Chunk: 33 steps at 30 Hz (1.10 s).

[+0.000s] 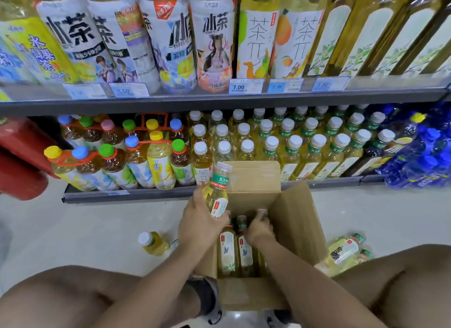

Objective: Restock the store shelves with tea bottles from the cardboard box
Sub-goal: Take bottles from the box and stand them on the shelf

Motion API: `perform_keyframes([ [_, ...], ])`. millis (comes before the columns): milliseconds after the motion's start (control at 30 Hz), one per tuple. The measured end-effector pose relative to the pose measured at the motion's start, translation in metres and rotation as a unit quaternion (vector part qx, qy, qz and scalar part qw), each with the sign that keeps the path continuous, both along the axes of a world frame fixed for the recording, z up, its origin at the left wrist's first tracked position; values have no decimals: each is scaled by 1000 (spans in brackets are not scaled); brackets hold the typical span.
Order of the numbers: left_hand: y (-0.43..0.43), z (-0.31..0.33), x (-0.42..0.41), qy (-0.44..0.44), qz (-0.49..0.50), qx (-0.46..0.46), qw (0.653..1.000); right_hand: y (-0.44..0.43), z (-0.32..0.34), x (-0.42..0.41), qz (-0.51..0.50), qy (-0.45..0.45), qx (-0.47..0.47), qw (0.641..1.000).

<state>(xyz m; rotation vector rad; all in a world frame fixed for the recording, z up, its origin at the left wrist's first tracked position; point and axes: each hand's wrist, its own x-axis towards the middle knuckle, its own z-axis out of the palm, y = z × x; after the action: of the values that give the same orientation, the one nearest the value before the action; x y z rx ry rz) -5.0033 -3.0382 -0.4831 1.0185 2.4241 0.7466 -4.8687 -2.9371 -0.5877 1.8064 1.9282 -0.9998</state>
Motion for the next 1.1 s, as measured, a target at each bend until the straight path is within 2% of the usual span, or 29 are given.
perform_keyframes([
  [200, -3, -25, -24, -31, 14, -14, 999, 10, -45, -17, -52, -71, 99, 991],
  [300, -1, -29, -26, -38, 11, -17, 999, 13, -49, -23, -39, -89, 94, 991],
  [467, 5, -25, -25, -44, -13, -3, 999, 14, -28, -26, -66, -25, 61, 996],
  [567, 8, -13, -24, -55, -20, 19, 998, 10, 2, -17, -83, 62, 65, 993],
  [700, 12, 20, -13, -91, -27, 69, 993, 1, 63, -2, -46, 174, 145, 973],
  [833, 15, 82, 1, -100, -52, 142, 983, 5, 157, 16, -2, 247, 256, 935],
  [933, 17, 148, 13, -68, -90, 186, 976, 12, 239, 31, 33, 310, 316, 896],
  [1100, 39, 265, 19, 2, -134, 266, 955, 26, 385, 48, 94, 396, 351, 844],
])
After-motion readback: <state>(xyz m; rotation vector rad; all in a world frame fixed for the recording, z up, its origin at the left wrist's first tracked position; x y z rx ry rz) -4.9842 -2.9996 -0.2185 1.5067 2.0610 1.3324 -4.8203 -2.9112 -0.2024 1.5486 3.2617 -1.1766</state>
